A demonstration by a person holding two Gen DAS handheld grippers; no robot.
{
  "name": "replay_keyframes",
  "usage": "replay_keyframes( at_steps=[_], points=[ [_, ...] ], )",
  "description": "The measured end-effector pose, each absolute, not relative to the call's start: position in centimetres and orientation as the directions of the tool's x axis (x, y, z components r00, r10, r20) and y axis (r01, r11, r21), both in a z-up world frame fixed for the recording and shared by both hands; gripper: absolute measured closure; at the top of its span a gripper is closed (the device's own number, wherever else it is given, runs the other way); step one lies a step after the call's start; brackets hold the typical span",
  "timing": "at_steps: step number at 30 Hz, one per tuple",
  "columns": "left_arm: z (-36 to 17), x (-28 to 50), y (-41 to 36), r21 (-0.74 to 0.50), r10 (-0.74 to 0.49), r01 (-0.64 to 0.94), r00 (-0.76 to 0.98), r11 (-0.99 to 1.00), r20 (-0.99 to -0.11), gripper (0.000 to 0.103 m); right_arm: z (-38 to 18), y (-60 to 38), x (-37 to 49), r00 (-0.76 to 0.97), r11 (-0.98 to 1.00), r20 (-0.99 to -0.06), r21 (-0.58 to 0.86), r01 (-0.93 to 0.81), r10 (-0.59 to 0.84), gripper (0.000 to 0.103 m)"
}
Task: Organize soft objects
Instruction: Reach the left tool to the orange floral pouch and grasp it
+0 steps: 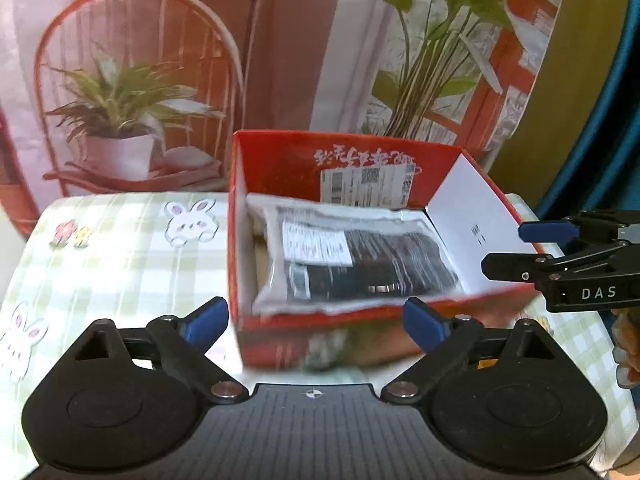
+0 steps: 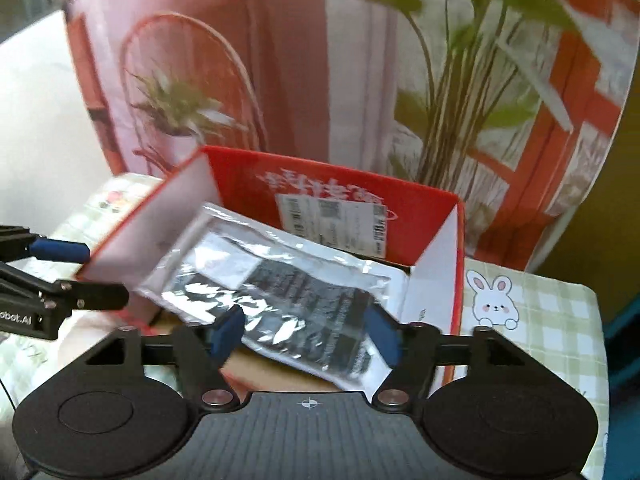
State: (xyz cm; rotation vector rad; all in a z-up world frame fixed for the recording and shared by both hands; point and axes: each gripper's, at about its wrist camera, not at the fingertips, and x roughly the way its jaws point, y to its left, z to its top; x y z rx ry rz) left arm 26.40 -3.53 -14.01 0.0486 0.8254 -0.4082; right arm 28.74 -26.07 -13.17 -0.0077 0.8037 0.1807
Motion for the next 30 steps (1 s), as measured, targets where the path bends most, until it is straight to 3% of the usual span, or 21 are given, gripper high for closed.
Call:
replay_keyframes(
  at_steps=[4,21,24,30],
  points=[
    [-14.8,23.9,-2.6,-0.134,-0.338,0.361,0.594,0.923,-0.730,0.007,-13.3,-25.1,25.7,0.703,0.984,-0.694,0.056,-0.166,0.159,0.020],
    [-20.5,18.4,-2.0,-0.264,-0.388,0.306,0.484,0.915,-0.784,0.009,-19.6,-23.2,17.6,0.710,0.988,-0.690,0.056,-0.145,0.143,0.016],
    [-21.2,18.2,-1.9,-0.312,-0.421,0.296,0.460,0.903,-0.782,0.012,-20.1,-23.5,17.0,0.706,0.986,-0.690,0.081,-0.146,0.161,0.016],
    [-22.2,18.2,-1.4,-0.390,-0.480,0.285,0.439,0.876,-0.759,0.033,-20.6,-23.7,16.6,0.702,0.984,-0.690,0.099,-0.150,0.177,0.018]
  ],
)
